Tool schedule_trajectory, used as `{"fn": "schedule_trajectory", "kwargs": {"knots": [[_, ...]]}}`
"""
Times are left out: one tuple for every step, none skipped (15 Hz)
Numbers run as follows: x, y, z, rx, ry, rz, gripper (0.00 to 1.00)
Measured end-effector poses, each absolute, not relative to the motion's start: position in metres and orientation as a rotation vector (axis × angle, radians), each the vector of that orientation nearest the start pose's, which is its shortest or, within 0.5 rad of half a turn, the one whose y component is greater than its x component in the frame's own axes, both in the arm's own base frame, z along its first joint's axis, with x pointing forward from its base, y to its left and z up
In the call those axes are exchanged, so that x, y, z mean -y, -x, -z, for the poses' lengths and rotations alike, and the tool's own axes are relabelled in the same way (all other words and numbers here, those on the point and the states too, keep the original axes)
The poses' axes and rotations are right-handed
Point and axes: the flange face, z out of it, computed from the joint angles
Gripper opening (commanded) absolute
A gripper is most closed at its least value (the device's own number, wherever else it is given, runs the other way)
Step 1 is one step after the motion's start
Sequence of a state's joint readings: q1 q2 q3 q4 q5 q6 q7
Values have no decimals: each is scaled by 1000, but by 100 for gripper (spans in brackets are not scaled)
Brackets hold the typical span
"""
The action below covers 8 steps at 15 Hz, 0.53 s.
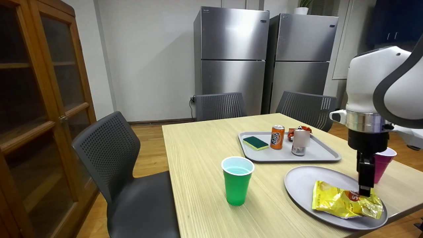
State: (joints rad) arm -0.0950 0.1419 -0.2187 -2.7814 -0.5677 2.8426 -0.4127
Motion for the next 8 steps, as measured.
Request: {"fn": "schedule_trajectory", "kwargs": {"knots": [[89,-350,-160,1050,3094,-235,100],[89,-349,-157,1054,3093,-239,100],[89,-348,-155,1063,3092,-243,100],[89,-346,-153,1071,3095,-244,100],[88,-345,-151,1080,3097,-245,100],[88,-344,-149,1086,3100,-246,100],[87,-343,-147,1095,3101,-247,100],[86,-342,-146,1102,3103,-247,100]]}}
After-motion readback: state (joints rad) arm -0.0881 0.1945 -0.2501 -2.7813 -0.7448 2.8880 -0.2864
